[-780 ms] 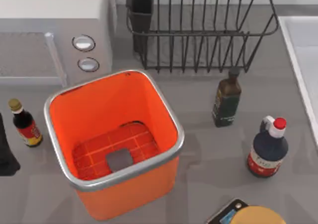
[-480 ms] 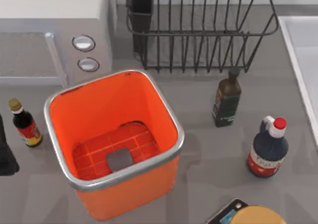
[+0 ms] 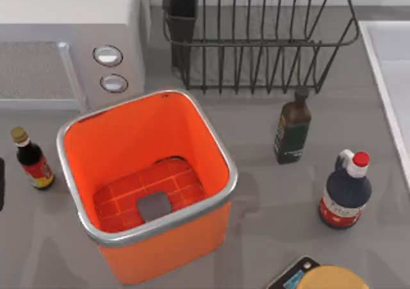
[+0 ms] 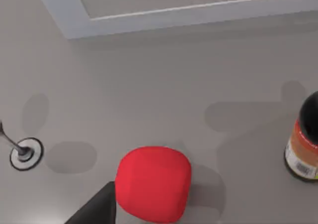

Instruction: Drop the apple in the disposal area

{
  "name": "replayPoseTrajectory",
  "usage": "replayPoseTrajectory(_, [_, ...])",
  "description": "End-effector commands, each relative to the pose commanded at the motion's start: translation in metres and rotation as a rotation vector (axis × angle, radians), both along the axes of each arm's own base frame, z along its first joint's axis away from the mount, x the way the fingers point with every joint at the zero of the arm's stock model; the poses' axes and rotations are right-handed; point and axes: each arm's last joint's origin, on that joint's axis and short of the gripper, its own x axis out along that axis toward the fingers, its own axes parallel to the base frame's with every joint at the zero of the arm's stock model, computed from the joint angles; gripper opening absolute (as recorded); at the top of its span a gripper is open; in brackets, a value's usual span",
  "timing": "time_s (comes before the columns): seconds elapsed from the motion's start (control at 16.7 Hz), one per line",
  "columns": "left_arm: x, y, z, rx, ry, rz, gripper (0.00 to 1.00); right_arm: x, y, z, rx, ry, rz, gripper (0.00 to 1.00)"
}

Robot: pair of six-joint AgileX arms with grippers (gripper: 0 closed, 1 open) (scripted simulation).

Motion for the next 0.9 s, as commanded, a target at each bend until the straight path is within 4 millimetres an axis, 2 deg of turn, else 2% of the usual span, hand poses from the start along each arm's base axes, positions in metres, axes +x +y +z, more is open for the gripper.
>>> replayPoseTrajectory(0.12, [0.03, 0.009, 0.005, 0.017, 0.203, -0.003, 1.0, 0.0, 0.0, 0.0, 0.0, 0.0, 0.0, 1.0])
replayPoseTrajectory(0.24, [0.063, 0.02, 0.003, 0.019, 0.4, -0.013, 1.0, 0.0, 0.0, 0.0, 0.0, 0.0, 0.0, 1.0])
replayPoseTrajectory(0.42, [0.109, 0.04, -0.012, 0.0, 0.65, -0.036, 1.0, 0.0, 0.0, 0.0, 0.0, 0.0, 0.0, 1.0])
replayPoseTrajectory(0.54, [0.134, 0.052, -0.024, -0.021, 0.771, -0.051, 1.0, 0.0, 0.0, 0.0, 0.0, 0.0, 0.0, 1.0])
replayPoseTrajectory(0.72, [0.158, 0.067, -0.036, -0.049, 0.884, -0.071, 1.0, 0.0, 0.0, 0.0, 0.0, 0.0, 0.0, 1.0])
replayPoseTrajectory(0.9, [0.169, 0.073, -0.04, -0.062, 0.922, -0.082, 1.0, 0.0, 0.0, 0.0, 0.0, 0.0, 0.0, 1.0])
